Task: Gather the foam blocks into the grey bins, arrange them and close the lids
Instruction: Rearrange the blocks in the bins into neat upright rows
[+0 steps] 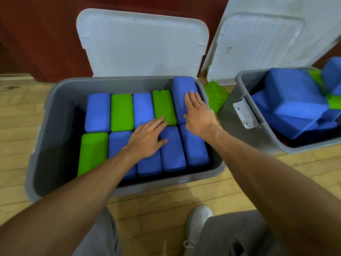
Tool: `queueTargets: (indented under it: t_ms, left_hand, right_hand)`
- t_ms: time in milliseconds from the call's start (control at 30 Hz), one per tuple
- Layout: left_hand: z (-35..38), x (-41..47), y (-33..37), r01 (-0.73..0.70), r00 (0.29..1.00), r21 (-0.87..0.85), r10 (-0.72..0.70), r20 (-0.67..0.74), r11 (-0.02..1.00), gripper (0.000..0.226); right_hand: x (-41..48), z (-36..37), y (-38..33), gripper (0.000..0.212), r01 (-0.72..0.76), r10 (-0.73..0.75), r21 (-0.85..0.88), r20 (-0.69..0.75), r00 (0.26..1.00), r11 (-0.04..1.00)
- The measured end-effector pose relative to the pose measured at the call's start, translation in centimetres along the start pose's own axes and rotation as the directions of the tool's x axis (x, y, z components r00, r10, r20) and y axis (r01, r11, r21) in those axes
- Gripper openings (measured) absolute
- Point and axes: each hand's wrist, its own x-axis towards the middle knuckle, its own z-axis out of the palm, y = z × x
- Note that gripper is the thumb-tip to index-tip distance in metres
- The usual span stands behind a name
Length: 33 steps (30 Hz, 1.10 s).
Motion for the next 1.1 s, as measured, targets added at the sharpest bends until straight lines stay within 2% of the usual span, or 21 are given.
queueTargets:
  t_ms: [133,267,333,400,467,533,633,767,933,1100]
  left_hand:
    - [0.0,0.0,0.3,0.035,0.992,-0.033,-0.031,0.122,0.999,0.088]
    - [-0.1,-0.4,0.8,0.053,0.989,-0.01,-0.051,0.136,0.999,0.099]
    - [-0.3,-0.5,0.9,0.06,0.99,-0.003,-0.059,0.126,0.998,0.099]
    - [-0.2,-0.5,0.8,0.055,0.993,0.02,-0.057,0.104,0.998,0.097]
    - [0.0,-0.4,0.7,0.046,0.995,0.033,-0.049,0.088,0.998,0.096]
    - [0.2,-0.3,0.5,0.039,0.996,0.035,-0.042,0.081,0.999,0.097]
    - [0.1,0.0,0.3,0.034,0.996,0.014,-0.035,0.083,0.999,0.098]
    - [-0.2,0.1,0.3,0.031,0.995,-0.012,-0.029,0.093,0.999,0.099]
    - [-0.6,0.2,0.5,0.037,0.993,-0.011,-0.036,0.109,0.999,0.102]
    - [-0.7,0.0,0.6,0.039,0.994,-0.015,-0.038,0.099,0.999,0.102]
  right_hand:
    - [0.3,-0.3,-0.6,0.069,0.025,-0.024,-0.054,0.025,0.999,0.998]
    - [-1.4,-1.7,-0.6,0.086,-0.058,0.04,0.255,0.075,0.996,0.965]
    - [-3.6,-1.1,-0.7,0.087,-0.12,0.131,0.297,-0.019,0.991,0.947]
    - [-5.8,-0.1,-1.0,0.075,-0.203,0.229,0.239,-0.087,0.97,0.95]
    - [-6.7,0.5,-1.0,0.076,-0.327,0.317,0.284,0.083,0.945,0.901]
    - [-6.8,1.3,-1.0,0.09,-0.388,0.321,0.232,0.277,0.905,0.892]
    - [-6.7,2.1,-0.8,0.091,-0.342,0.301,0.089,0.307,0.903,0.936]
    - [-6.4,1.9,-0.4,0.089,-0.313,0.293,0.005,0.338,0.894,0.95]
    - [-6.6,1.0,-0.6,0.08,-0.317,0.272,0.119,0.291,0.917,0.941]
    - [-6.1,0.2,-1.1,0.083,-0.291,0.259,0.118,0.229,0.938,0.949]
